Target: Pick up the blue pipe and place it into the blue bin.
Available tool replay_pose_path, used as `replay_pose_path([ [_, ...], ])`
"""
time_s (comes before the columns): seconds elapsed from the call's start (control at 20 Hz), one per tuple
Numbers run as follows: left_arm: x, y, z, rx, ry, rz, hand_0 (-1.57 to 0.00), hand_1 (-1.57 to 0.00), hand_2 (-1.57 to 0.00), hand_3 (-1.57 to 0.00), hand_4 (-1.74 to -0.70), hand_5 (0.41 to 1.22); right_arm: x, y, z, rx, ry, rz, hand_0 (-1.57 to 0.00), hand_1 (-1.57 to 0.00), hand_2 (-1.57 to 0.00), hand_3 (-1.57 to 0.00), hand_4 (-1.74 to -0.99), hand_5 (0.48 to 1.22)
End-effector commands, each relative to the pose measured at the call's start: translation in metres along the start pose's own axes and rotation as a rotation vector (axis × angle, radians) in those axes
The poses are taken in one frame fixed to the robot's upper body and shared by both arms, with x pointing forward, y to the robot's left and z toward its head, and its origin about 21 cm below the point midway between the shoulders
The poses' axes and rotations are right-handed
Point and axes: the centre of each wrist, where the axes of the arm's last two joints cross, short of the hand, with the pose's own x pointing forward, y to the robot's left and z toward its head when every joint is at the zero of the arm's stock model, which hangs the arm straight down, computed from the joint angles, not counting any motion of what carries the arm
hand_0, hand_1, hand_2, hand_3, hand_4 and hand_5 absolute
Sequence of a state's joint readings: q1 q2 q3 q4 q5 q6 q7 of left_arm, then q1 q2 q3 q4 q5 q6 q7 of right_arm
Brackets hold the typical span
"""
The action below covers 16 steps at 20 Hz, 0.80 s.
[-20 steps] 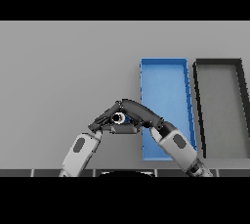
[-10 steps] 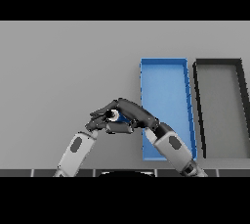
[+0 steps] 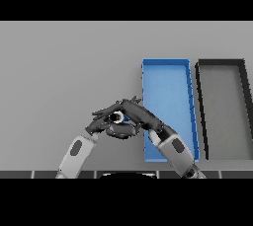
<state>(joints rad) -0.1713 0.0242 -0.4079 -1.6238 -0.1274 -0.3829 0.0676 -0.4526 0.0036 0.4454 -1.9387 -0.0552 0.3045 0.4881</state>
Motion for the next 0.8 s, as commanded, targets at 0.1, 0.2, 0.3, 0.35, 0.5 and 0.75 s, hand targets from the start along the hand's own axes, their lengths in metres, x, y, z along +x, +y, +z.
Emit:
replay_pose_path([
  [0.1,-0.003,0.001,0.000,0.006,0.016,-0.012,-0.03,-0.02,-0.02,-0.02,-0.92,0.482,0.010,-0.009,-0.002,-0.014,-0.021,-0.081,-1.57,-1.57,-1.57,-1.57,-1.741,1.221],
  [0.2,-0.002,0.001,-0.002,0.003,0.017,-0.012,-0.02,-0.01,-0.01,-0.01,-0.91,0.470,0.018,-0.019,-0.006,-0.031,-0.008,-0.153,-1.57,-1.57,-1.57,-1.57,-1.741,1.221],
  [0.3,-0.001,-0.001,-0.006,0.007,0.031,-0.009,-0.01,-0.01,-0.01,-0.01,-0.91,0.456,0.033,-0.028,-0.010,-0.023,-0.052,-0.188,-1.57,-1.57,-1.57,-1.57,-1.741,1.221],
  [0.35,-0.001,0.001,-0.004,0.011,0.019,-0.010,-0.01,-0.01,-0.01,-0.01,-0.91,0.450,0.042,-0.038,-0.011,-0.029,-0.065,-0.198,-1.57,-1.57,-1.57,-1.57,-1.741,1.221],
  [0.5,-0.003,0.003,-0.003,-0.002,0.044,0.000,0.00,0.00,0.00,0.00,-0.91,0.437,0.082,-0.069,-0.018,-0.035,-0.194,-0.178,-1.57,-1.57,-1.57,-1.57,-1.741,1.221],
  [0.75,0.001,0.002,-0.004,-0.001,0.055,-0.019,0.00,0.00,0.00,0.00,-0.89,0.428,0.120,-0.127,-0.007,-0.310,-0.205,-0.088,-1.57,-1.57,-1.57,-1.57,-1.741,1.221],
])
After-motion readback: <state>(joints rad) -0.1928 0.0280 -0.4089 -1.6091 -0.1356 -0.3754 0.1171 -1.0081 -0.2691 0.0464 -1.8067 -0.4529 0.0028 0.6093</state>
